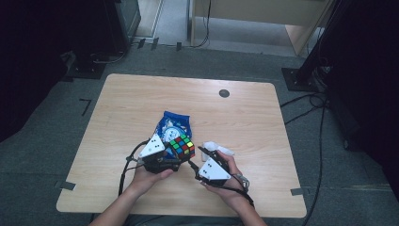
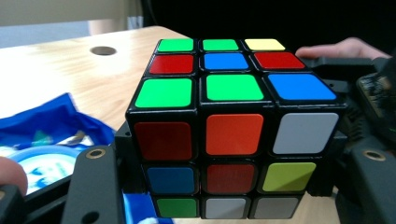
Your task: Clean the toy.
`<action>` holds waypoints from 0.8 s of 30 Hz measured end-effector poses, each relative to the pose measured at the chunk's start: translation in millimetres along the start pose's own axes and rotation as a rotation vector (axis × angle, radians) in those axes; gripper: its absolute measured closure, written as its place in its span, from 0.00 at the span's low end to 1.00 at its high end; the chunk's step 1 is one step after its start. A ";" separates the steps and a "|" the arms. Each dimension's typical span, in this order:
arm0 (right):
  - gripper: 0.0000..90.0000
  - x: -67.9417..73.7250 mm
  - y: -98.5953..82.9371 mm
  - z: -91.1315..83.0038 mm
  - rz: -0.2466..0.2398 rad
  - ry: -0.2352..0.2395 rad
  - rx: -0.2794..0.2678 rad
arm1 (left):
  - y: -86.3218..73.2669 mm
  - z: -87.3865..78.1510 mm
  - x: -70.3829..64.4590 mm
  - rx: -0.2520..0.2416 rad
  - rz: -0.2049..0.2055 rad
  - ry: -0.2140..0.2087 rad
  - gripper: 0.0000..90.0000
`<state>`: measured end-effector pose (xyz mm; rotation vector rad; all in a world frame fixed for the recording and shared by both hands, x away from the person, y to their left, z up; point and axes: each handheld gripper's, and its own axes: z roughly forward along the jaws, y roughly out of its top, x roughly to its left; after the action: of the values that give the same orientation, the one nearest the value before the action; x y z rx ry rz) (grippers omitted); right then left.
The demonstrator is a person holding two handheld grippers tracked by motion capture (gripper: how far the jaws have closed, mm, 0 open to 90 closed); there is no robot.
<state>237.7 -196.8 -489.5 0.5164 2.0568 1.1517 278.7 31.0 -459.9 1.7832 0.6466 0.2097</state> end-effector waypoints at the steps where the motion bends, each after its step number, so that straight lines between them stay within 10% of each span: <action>1: 0.47 -5.3 -2.7 -1.3 0.015 -0.020 0.011 | -0.1 -1.3 1.8 -0.002 0.001 0.024 0.38; 6: 0.49 -33.3 9.9 -19.7 0.262 -0.120 -0.047 | -3.1 3.0 -1.8 0.016 0.045 0.079 0.38; 9: 0.46 -35.2 28.8 -30.6 0.431 -0.077 -0.135 | -5.2 7.8 -8.0 0.032 0.084 0.095 0.38; 14: 0.37 -13.0 54.0 -26.0 0.472 0.041 -0.157 | -7.2 12.7 -19.1 0.056 0.152 0.120 0.38; 24: 0.37 3.1 51.0 0.2 0.585 0.052 0.005 | -8.8 14.2 -33.3 0.043 0.257 0.178 0.38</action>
<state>235.9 -168.1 -447.3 1.1523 2.0082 1.4960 254.7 3.3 -466.5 1.9015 0.5479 0.5381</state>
